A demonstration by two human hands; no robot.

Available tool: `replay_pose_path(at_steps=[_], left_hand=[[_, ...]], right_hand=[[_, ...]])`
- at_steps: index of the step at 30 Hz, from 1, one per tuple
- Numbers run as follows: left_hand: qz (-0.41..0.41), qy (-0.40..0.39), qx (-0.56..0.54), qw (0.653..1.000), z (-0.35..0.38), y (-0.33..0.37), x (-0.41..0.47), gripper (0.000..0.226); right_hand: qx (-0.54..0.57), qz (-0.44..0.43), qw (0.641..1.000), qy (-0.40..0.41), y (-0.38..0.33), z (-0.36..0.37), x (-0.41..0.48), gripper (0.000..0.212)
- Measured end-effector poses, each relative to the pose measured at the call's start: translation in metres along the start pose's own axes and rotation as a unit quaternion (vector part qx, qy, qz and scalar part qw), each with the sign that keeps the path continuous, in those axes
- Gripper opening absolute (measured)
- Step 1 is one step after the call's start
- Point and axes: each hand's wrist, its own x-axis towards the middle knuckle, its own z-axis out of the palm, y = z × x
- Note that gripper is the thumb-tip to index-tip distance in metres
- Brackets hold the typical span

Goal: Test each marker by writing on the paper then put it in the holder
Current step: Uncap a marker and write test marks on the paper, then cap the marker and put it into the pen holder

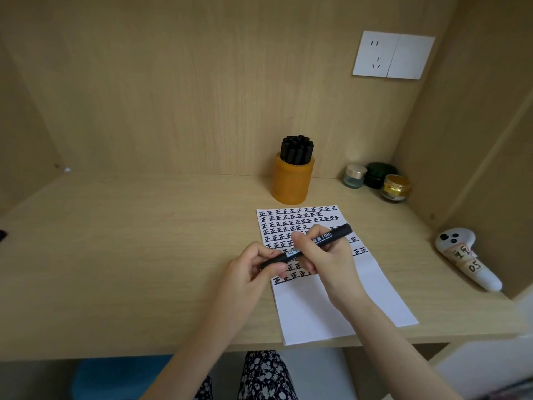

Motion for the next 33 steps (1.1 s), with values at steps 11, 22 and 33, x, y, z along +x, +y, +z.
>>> replay_pose_path(at_steps=[11, 22, 33], left_hand=[[0.003, -0.012, -0.038, 0.999, -0.003, 0.003, 0.011, 0.007], [0.011, 0.012, 0.134, 0.991, -0.022, 0.013, 0.040, 0.007], [0.077, -0.009, 0.201, 0.976, -0.004, 0.036, 0.112, 0.025]], right_hand=[[-0.001, -0.009, 1.000, -0.020, -0.005, 0.004, 0.015, 0.037], [-0.174, 0.038, 0.980, 0.091, 0.006, -0.017, 0.032, 0.077], [-0.352, -0.238, 0.905, -0.015, -0.004, -0.034, 0.075, 0.027]])
